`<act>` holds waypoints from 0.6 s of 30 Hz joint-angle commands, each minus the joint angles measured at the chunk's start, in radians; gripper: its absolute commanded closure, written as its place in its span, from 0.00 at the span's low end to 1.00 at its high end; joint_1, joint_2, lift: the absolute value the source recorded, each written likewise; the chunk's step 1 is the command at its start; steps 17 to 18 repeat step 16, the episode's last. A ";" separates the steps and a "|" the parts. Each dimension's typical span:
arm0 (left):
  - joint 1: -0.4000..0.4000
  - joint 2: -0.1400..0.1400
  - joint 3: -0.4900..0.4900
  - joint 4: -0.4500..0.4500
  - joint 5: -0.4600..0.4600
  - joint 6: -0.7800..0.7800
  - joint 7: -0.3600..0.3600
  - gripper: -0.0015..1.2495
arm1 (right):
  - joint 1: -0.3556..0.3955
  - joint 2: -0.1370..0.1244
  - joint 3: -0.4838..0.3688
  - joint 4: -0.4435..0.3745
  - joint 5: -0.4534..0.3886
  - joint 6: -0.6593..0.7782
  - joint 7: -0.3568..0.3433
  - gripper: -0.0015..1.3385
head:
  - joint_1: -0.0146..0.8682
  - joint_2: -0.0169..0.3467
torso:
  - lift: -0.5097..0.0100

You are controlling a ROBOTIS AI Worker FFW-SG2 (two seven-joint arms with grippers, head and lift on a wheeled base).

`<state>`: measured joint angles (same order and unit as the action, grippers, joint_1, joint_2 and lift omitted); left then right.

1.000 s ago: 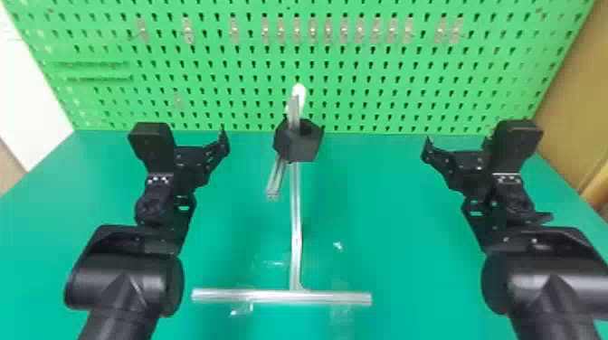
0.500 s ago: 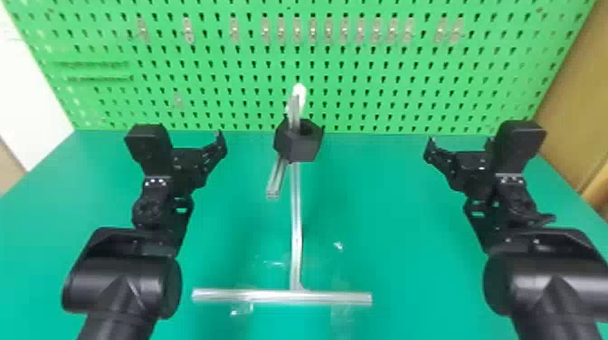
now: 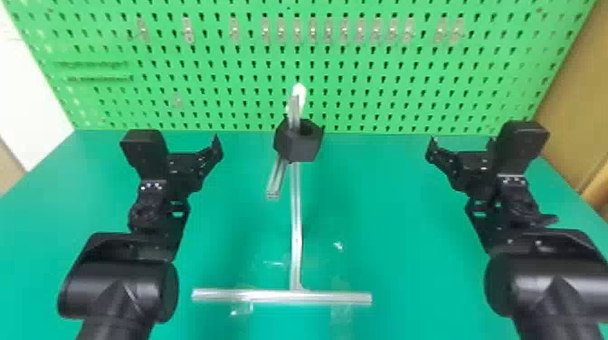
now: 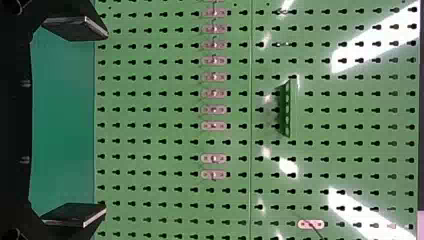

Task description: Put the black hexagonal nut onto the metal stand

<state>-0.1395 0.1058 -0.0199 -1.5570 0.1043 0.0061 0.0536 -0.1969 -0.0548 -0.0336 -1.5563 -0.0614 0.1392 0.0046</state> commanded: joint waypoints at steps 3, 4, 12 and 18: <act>-0.002 0.000 -0.003 0.000 0.000 0.000 0.000 0.12 | 0.004 -0.002 0.004 0.002 0.000 -0.003 0.000 0.07 | 0.80 0.27 | 0.98; -0.002 0.000 -0.003 0.000 0.000 0.000 0.000 0.12 | 0.004 -0.002 0.004 0.002 0.000 -0.003 0.000 0.07 | 0.80 0.27 | 0.98; -0.005 0.000 -0.005 0.000 0.000 0.000 0.000 0.12 | 0.002 -0.002 0.006 0.002 -0.003 -0.003 0.000 0.07 | 0.80 0.27 | 0.98; -0.005 0.000 -0.006 0.000 0.000 0.000 0.000 0.12 | 0.002 -0.002 0.006 0.002 -0.003 -0.003 0.000 0.07 | 0.80 0.27 | 0.98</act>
